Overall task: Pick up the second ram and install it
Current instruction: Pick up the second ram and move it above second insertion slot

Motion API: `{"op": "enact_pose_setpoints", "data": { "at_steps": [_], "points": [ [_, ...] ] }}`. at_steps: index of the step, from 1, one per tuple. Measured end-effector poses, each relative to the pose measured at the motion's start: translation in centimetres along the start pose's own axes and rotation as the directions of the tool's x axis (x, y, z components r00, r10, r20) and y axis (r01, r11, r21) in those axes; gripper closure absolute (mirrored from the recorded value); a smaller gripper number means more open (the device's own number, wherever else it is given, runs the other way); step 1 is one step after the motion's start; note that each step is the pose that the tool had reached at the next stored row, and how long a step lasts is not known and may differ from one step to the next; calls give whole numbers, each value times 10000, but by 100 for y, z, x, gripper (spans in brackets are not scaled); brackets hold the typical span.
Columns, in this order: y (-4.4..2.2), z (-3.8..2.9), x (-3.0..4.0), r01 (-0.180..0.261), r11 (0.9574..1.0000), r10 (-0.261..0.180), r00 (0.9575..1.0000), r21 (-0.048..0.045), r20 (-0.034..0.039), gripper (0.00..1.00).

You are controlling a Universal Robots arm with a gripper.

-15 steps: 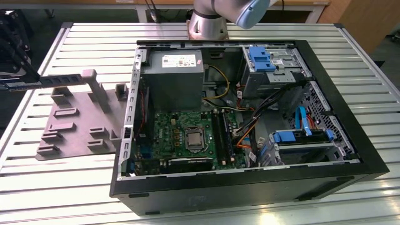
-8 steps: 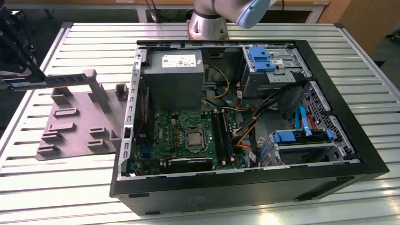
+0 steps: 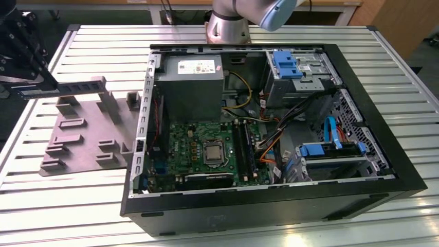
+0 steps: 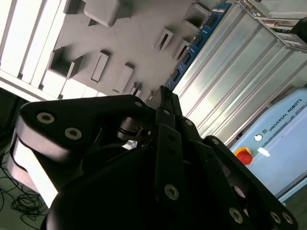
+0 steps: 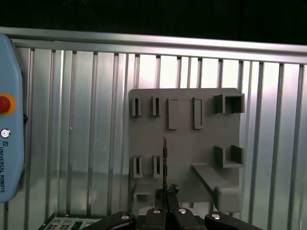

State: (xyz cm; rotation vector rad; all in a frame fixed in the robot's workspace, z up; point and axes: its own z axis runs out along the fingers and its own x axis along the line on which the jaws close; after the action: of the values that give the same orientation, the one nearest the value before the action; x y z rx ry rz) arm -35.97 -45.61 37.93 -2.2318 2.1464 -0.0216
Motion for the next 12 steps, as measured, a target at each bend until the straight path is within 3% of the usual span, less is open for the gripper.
{"op": "enact_pose_setpoints", "data": {
  "at_steps": [12],
  "points": [
    [-170, 7, 7, 0, 10000, 0, 10000, 0, 0, 88]
  ]
}}
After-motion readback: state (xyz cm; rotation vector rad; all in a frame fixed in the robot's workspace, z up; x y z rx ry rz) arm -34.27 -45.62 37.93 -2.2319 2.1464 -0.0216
